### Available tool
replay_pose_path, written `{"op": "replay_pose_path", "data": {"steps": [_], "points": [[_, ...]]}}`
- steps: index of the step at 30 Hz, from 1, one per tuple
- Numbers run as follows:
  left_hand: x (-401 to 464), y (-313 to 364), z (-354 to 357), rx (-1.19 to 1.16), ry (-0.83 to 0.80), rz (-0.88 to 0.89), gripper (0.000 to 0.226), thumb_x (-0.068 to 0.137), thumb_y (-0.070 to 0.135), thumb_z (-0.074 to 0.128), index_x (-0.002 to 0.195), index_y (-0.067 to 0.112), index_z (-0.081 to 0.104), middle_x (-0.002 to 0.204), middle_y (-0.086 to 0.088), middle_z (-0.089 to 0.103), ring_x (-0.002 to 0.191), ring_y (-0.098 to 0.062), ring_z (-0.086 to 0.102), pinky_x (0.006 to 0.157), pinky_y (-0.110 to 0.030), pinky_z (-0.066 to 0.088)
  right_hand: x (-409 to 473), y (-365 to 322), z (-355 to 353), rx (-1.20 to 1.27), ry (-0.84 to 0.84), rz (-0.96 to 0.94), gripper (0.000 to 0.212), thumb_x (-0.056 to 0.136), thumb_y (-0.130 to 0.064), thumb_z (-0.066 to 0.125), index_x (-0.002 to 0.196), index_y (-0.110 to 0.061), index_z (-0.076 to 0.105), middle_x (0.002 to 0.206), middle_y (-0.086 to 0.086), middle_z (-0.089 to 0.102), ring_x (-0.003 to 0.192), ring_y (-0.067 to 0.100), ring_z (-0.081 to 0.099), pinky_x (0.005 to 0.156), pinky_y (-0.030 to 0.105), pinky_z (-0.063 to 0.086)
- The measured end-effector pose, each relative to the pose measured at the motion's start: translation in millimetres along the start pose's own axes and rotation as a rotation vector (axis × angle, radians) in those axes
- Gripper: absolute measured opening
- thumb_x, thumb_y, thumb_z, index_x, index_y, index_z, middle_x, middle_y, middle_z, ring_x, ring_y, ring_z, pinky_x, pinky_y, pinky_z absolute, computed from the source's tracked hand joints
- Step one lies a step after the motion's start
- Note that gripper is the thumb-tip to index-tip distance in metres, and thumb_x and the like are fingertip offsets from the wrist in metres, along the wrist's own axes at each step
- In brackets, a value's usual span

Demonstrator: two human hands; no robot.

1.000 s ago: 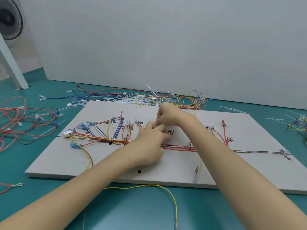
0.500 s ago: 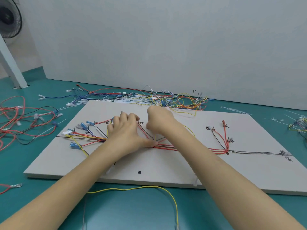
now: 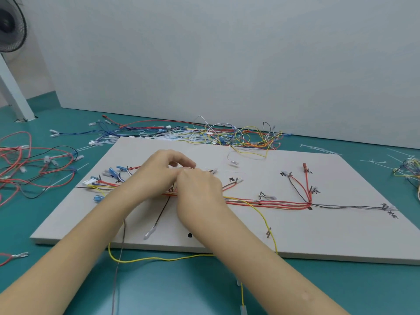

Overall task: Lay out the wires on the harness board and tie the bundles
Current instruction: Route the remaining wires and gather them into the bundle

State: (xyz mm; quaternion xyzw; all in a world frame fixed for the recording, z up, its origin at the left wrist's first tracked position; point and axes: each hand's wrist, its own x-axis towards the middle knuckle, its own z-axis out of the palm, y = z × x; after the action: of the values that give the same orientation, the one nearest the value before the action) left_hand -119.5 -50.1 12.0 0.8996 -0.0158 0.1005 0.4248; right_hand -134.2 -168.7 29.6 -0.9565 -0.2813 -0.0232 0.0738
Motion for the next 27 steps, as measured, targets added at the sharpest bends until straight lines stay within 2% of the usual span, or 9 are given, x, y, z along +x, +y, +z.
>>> {"op": "replay_pose_path", "data": {"steps": [3, 6, 8, 12, 15, 19, 21, 24, 27], "points": [[-5.4, 3.4, 10.4, -0.028, -0.13, 0.05, 0.042, 0.073, -0.007, 0.057, 0.075, 0.032, 0.072, 0.079, 0.014, 0.07, 0.074, -0.007, 0.063, 0.064, -0.019, 0.046, -18.1, 6.8, -5.6, 0.056, -0.007, -0.004, 0.036, 0.089, -0.005, 0.053, 0.124, -0.007, 0.053, 0.123, 0.011, 0.059, 0.115, 0.03, 0.056, 0.074, 0.031, 0.037], [-9.2, 5.9, 19.8, -0.036, -0.196, 0.084, 0.033, 0.064, 0.006, 0.062, 0.057, 0.037, 0.07, 0.073, 0.01, 0.07, 0.059, -0.002, 0.057, 0.053, -0.01, 0.04, -34.8, 20.4, -9.8, 0.111, -0.005, -0.016, 0.02, 0.087, -0.004, 0.05, 0.104, -0.011, 0.055, 0.09, 0.006, 0.056, 0.092, 0.033, 0.053, 0.063, 0.029, 0.029], [-9.0, 3.9, 24.2, -0.025, -0.171, 0.121, 0.039, 0.069, 0.005, 0.072, 0.053, 0.041, 0.069, 0.077, 0.005, 0.07, 0.058, 0.004, 0.058, 0.054, -0.007, 0.038, -42.8, 32.1, -10.4, 0.143, -0.006, -0.007, 0.009, 0.087, -0.006, 0.048, 0.084, -0.014, 0.049, 0.07, 0.0, 0.039, 0.078, 0.031, 0.043, 0.053, 0.031, 0.025], [-8.7, 1.0, 32.0, -0.005, -0.104, 0.103, 0.013, 0.071, 0.021, 0.085, 0.066, 0.028, 0.075, 0.073, 0.004, 0.069, 0.059, 0.002, 0.058, 0.058, -0.013, 0.044, -49.1, 59.3, -8.8, 0.259, -0.061, 0.05, 0.024, 0.086, -0.012, 0.051, 0.062, -0.015, 0.051, 0.061, 0.003, 0.042, 0.069, 0.026, 0.042, 0.053, 0.03, 0.033], [-10.5, 2.2, 38.2, 0.012, -0.092, 0.097, 0.011, 0.073, 0.024, 0.085, 0.078, 0.021, 0.075, 0.074, 0.008, 0.068, 0.068, 0.0, 0.06, 0.066, -0.015, 0.046, -49.6, 83.7, -14.9, 0.413, -0.157, 0.127, 0.018, 0.082, -0.014, 0.059, 0.067, -0.011, 0.069, 0.056, 0.003, 0.053, 0.054, 0.016, 0.041, 0.043, 0.02, 0.033], [-10.6, 8.0, 43.2, 0.117, -0.073, 0.14, 0.004, 0.078, 0.026, 0.08, 0.076, 0.025, 0.076, 0.085, 0.006, 0.063, 0.087, -0.009, 0.058, 0.079, -0.027, 0.043, -48.5, 116.7, -29.4, 0.591, -0.269, 0.237, 0.017, 0.083, -0.016, 0.071, 0.066, -0.01, 0.071, 0.046, -0.008, 0.054, 0.04, 0.006, 0.046, 0.041, 0.017, 0.038], [-10.0, 8.8, 44.3, 0.133, -0.073, 0.126, 0.006, 0.079, 0.027, 0.079, 0.075, 0.026, 0.075, 0.087, 0.004, 0.063, 0.088, -0.009, 0.057, 0.078, -0.024, 0.042, -48.2, 130.3, -34.1, 0.592, -0.284, 0.261, 0.014, 0.082, -0.018, 0.074, 0.071, -0.009, 0.074, 0.048, -0.007, 0.057, 0.043, 0.005, 0.05, 0.048, 0.017, 0.044], [-11.2, 8.0, 45.0, 0.113, -0.071, 0.103, 0.01, 0.078, 0.028, 0.08, 0.072, 0.031, 0.072, 0.085, 0.006, 0.061, 0.082, -0.003, 0.056, 0.068, -0.011, 0.037, -48.5, 144.4, -39.6, 0.537, -0.311, 0.286, 0.014, 0.08, -0.024, 0.076, 0.07, -0.014, 0.076, 0.055, -0.007, 0.063, 0.058, 0.007, 0.053, 0.064, 0.023, 0.043], [-11.0, 5.7, 46.5, 0.125, -0.059, 0.105, 0.013, 0.078, 0.029, 0.079, 0.07, 0.034, 0.07, 0.084, 0.009, 0.06, 0.082, -0.003, 0.055, 0.07, -0.016, 0.038, -50.7, 152.7, -46.0, 0.518, -0.303, 0.318, 0.017, 0.08, -0.023, 0.076, 0.064, -0.016, 0.075, 0.058, -0.006, 0.062, 0.061, 0.006, 0.049, 0.055, 0.016, 0.036]]}}
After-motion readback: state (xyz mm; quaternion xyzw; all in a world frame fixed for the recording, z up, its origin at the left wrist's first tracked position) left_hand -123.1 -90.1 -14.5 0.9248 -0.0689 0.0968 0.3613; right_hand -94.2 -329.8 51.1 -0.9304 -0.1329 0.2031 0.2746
